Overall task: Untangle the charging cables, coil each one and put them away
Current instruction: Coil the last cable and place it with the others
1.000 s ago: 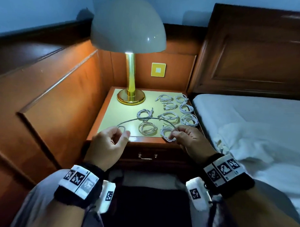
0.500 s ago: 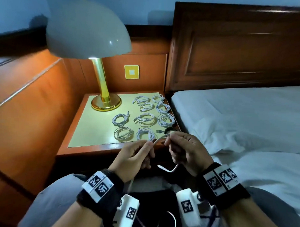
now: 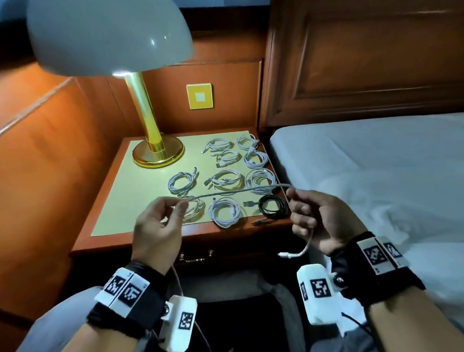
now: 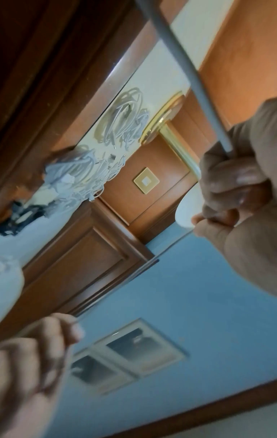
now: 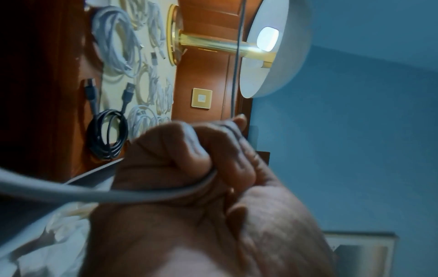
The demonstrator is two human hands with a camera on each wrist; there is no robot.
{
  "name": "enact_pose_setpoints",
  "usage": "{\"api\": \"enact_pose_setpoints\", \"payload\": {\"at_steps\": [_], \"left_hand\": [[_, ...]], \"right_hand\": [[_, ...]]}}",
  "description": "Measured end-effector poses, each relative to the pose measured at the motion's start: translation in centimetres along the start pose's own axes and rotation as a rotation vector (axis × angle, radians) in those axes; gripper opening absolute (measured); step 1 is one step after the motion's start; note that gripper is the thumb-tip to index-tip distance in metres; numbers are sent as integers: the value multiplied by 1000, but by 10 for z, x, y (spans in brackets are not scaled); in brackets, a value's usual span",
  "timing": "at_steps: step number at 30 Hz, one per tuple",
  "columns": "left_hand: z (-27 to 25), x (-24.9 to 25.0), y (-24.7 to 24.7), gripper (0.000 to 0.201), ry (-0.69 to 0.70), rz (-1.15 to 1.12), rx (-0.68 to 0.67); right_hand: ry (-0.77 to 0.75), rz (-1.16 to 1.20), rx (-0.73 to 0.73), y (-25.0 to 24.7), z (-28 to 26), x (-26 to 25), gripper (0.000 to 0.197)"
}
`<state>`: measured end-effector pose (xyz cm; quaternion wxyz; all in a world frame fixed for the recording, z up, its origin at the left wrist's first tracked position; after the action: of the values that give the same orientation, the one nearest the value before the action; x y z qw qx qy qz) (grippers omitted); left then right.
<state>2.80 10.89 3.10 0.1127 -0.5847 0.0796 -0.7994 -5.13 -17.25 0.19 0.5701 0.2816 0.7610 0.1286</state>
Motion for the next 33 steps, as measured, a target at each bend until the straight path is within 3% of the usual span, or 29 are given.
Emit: {"api": "enact_pose_setpoints", "payload": {"at_steps": [1, 4, 7, 10, 13, 16, 18, 20, 22, 24, 27, 30, 33], "left_hand": [[4, -4, -11, 8, -11, -14, 94], [15, -22, -36, 13, -86, -72, 296], [24, -35, -48, 19, -122, -68, 336], [24, -27, -46, 17, -112, -44, 313], [21, -13, -24, 4, -16, 110, 118], [6, -7, 12, 17, 88, 293, -172], [-11, 0, 37, 25, 209, 360, -351], [-31, 8, 59, 28, 330, 342, -526], [-43, 14, 68, 27, 366, 278, -624], [-40, 19, 65, 19, 348, 195, -576], [-24, 15, 53, 13, 204, 3, -453], [-19, 15, 47, 15, 187, -15, -376], [-22, 9, 55, 15, 118, -5, -436]], "right_hand": [[51, -101, -11, 2, 2, 7, 10], [164, -347, 5, -3, 4, 25, 34], [148, -382, 70, -14, 8, 23, 34], [35, -247, 132, -23, 14, 11, 19], [-144, -43, 169, -20, 16, -2, 19], [-300, -68, 116, -4, 17, -6, 21], [-416, -311, 114, 4, 15, -7, 21], [-574, -740, 155, 17, 8, -9, 21], [-650, -1014, 113, 34, 5, 2, 19], [-524, -1010, 5, 42, 11, 25, 17], [-300, -783, -142, 53, 14, 56, 17], [-235, -667, -197, 62, 12, 65, 20], [-187, -587, -221, 65, 12, 67, 27]]}}
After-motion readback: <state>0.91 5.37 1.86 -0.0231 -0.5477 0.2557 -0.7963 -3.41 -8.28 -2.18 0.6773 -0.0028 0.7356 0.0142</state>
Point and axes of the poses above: each hand's wrist, its own z-axis towards the middle knuckle, its own y-axis out of the palm, x = y × z, the point moved 10 cm from there along z, towards the middle knuckle, and after that the axes turned 1 degree about x, right-handed, at the moved point
